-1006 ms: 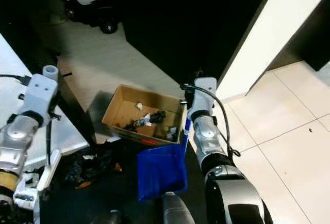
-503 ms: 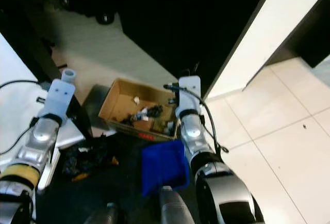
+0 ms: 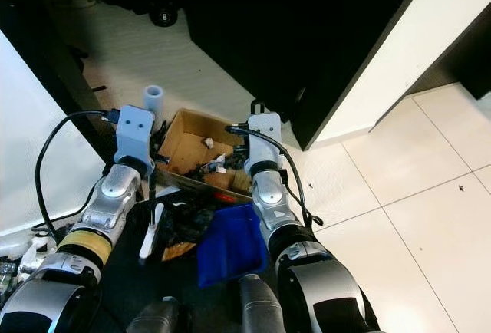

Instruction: Sweep floor

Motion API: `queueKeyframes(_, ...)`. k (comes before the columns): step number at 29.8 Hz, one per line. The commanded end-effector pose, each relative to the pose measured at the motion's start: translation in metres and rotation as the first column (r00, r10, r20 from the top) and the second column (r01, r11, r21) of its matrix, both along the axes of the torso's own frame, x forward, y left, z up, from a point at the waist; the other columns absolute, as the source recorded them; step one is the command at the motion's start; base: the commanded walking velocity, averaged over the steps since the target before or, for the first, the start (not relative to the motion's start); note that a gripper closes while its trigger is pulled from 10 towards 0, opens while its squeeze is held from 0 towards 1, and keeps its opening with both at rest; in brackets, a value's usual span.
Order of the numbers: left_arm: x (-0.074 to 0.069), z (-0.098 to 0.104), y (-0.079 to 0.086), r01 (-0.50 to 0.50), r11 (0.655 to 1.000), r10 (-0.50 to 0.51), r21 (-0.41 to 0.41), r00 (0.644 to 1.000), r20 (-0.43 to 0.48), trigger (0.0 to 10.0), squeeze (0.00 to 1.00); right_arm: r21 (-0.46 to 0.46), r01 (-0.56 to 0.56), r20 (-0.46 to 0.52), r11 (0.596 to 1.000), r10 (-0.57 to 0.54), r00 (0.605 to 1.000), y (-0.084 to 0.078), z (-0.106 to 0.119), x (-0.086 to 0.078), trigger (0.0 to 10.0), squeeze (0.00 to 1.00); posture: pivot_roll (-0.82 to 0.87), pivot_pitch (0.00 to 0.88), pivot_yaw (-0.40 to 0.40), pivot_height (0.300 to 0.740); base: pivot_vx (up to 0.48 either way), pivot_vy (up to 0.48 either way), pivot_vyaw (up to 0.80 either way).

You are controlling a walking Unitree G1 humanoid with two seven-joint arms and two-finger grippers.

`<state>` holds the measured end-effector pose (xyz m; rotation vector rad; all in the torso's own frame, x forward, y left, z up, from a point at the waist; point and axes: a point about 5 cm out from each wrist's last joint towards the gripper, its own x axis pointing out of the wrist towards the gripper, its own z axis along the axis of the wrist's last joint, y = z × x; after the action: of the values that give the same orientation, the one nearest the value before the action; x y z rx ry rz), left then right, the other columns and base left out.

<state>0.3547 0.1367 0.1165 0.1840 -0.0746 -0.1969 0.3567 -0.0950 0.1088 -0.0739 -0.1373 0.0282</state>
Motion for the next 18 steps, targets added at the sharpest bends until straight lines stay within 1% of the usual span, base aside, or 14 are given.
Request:
queueKeyframes(1, -0.005, 0.007, -0.036, 0.162, 0.983, -0.157, -0.088, 0.986, 0.052, 10.0, 0.0, 0.001, -0.003, 0.006, 1.0, 0.003, 1.0, 0.004, -0.002, -0.002, 10.0, 0.0, 0.0, 0.24, -0.054, 0.74, 0.0, 0.0, 0.0)
queueKeyframes(2, -0.007, 0.007, -0.042, 0.2, 0.975, -0.195, -0.101, 0.979, 0.056, 10.0, 0.0, 0.002, -0.003, 0.006, 1.0, 0.003, 1.0, 0.005, -0.002, -0.003, 10.0, 0.0, 0.0, 0.238, -0.052, 0.74, 0.0, 0.0, 0.0)
queueKeyframes(5, -0.013, 0.01, -0.05, 0.285, 0.95, -0.278, -0.129, 0.958, 0.073, 10.0, 0.0, 0.008, -0.012, 0.013, 1.0, 0.012, 1.0, 0.007, -0.001, -0.003, 10.0, 0.0, 0.0, 0.229, -0.05, 0.74, 0.0, 0.0, 0.0)
queueKeyframes(6, -0.013, 0.01, -0.05, 0.285, 0.95, -0.278, -0.129, 0.958, 0.073, 10.0, 0.0, 0.008, -0.012, 0.013, 1.0, 0.012, 1.0, 0.007, -0.001, -0.003, 10.0, 0.0, 0.0, 0.229, -0.05, 0.74, 0.0, 0.0, 0.0)
queueKeyframes(8, -0.016, 0.013, -0.054, 0.322, 0.935, -0.312, -0.148, 0.946, 0.089, 10.0, 0.0, 0.011, -0.017, 0.017, 1.0, 0.017, 1.0, 0.008, 0.0, -0.003, 10.0, 0.0, 0.0, 0.226, -0.05, 0.74, 0.0, 0.0, 0.0)
queueKeyframes(9, -0.016, 0.013, -0.054, 0.322, 0.935, -0.312, -0.148, 0.946, 0.089, 10.0, 0.0, 0.011, -0.017, 0.017, 1.0, 0.017, 1.0, 0.008, 0.0, -0.003, 10.0, 0.0, 0.0, 0.226, -0.05, 0.74, 0.0, 0.0, 0.0)
queueKeyframes(12, -0.021, 0.022, -0.062, 0.38, 0.91, -0.363, -0.166, 0.924, 0.121, 10.0, 0.0, 0.019, -0.022, 0.03, 1.0, 0.022, 0.999, 0.01, 0.004, -0.001, 10.0, 0.0, 0.01, 0.22, -0.05, 0.74, 0.0, 0.0, 0.0)
queueKeyframes(13, -0.023, 0.024, -0.063, 0.399, 0.903, -0.382, -0.157, 0.915, 0.127, 10.0, 0.0, 0.023, -0.026, 0.04, 0.999, 0.025, 0.999, 0.012, 0.006, 0.0, 10.0, 0.0, 0.01, 0.217, -0.049, 0.74, 0.0, 0.0, 0.0)
queueKeyframes(16, -0.024, 0.025, -0.064, 0.413, 0.898, -0.396, -0.15, 0.909, 0.13, 10.0, 0.0, 0.026, -0.028, 0.046, 0.999, 0.027, 0.999, 0.012, 0.008, 0.0, 10.0, 0.0, 0.0, 0.215, -0.049, 0.74, 0.0, 0.0, 0.0)
queueKeyframes(18, -0.026, 0.027, -0.058, 0.431, 0.898, -0.419, -0.093, 0.9, 0.12, 10.0, 0.0, 0.038, -0.048, 0.083, 0.998, 0.045, 0.996, 0.016, 0.017, 0.003, 10.0, 0.0, 0.0, 0.209, -0.047, 0.74, 0.0, 0.0, 0.0)
